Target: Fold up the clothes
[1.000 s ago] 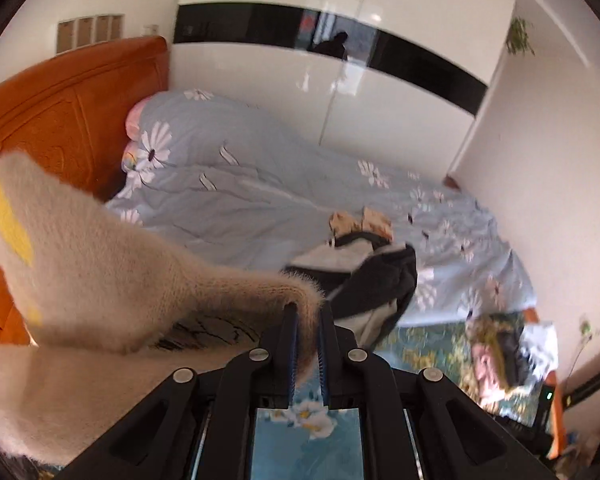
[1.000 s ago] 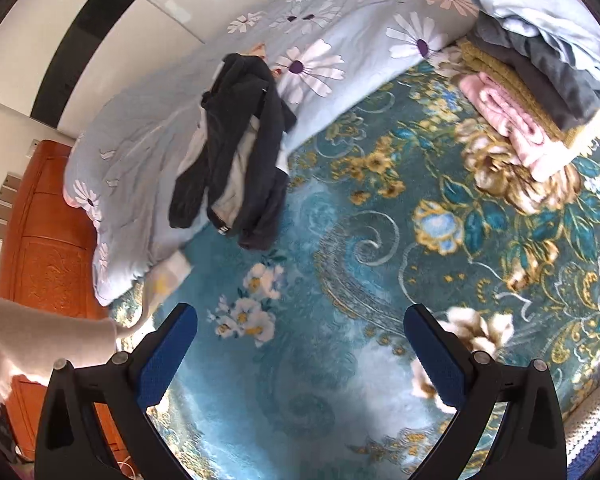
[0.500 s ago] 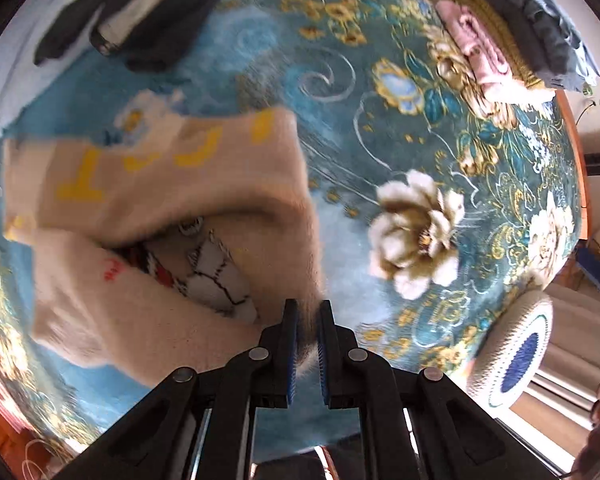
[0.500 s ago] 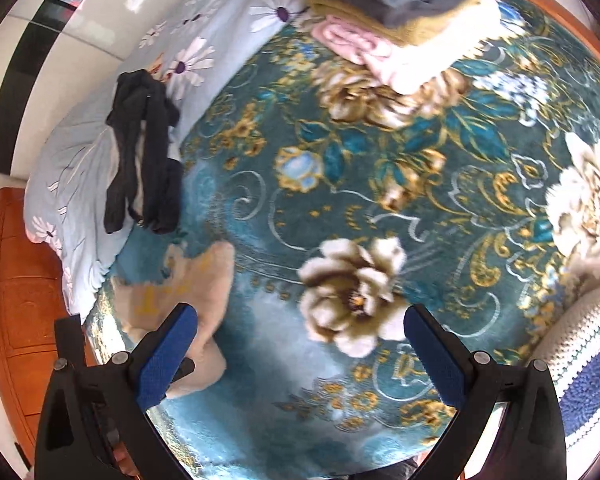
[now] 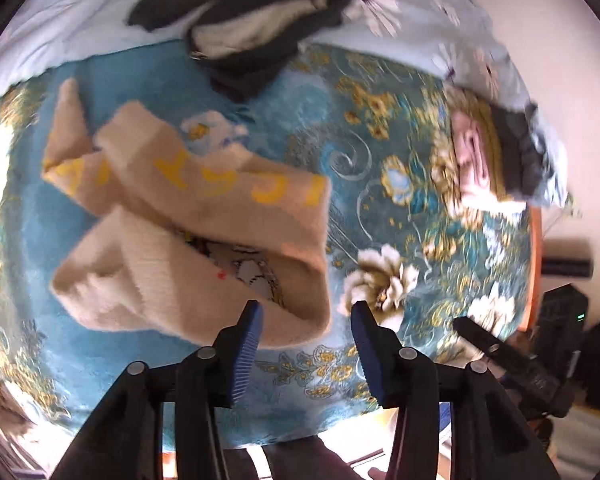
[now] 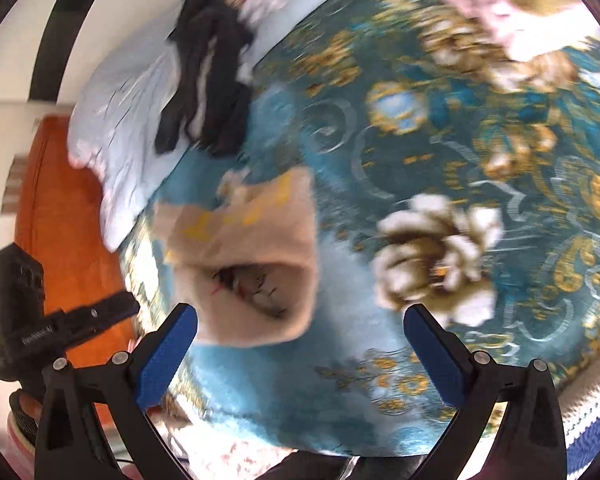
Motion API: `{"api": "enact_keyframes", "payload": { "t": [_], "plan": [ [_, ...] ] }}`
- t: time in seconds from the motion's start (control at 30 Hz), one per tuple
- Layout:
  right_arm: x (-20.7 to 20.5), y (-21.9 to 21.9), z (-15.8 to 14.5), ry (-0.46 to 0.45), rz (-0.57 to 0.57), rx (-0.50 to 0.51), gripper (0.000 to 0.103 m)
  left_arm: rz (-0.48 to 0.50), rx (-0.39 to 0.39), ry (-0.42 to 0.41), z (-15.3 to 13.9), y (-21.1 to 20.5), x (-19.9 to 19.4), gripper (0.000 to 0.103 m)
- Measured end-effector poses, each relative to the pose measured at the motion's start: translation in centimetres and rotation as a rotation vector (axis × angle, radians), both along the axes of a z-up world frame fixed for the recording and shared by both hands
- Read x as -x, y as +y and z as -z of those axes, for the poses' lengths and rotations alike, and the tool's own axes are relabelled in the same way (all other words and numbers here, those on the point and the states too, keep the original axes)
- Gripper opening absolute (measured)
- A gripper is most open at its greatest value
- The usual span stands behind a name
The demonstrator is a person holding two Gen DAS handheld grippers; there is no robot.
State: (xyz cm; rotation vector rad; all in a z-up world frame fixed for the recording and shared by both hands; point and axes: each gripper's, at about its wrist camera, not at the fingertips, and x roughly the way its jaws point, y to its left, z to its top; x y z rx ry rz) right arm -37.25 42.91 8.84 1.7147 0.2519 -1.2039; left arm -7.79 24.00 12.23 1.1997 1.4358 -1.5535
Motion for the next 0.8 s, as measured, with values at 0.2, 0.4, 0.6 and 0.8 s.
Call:
{"api": "enact_keyframes", "payload": {
  "t": [0.2, 0.4, 0.6, 0.8],
  "plan": [
    [-8.3, -3.0, 2.8, -0.141, -0.252, 0.011, 0.103, -0.207, -0.01, -0.022, 0.6, 1.7, -8.3, 0.059],
    [-11.3, -2.6, 4.3, -0.075, -0.329, -0.025, 0.103, -0.437, -0.066, -0.044, 2.2, 4.4, -14.6, 0.061],
    [-10.4, -4.0, 5.2, 0.047, -0.261, -0.041, 0.103, -0.546, -0.094, -0.044, 3.1, 4.6, -18.6, 0.065],
    [-9.8, -6.9, 7.4, 0.159, -0.252, -0.127, 0.103, -0.592, -0.134, -0.024, 5.4, 2.6, -22.5, 0.066]
  ]
}}
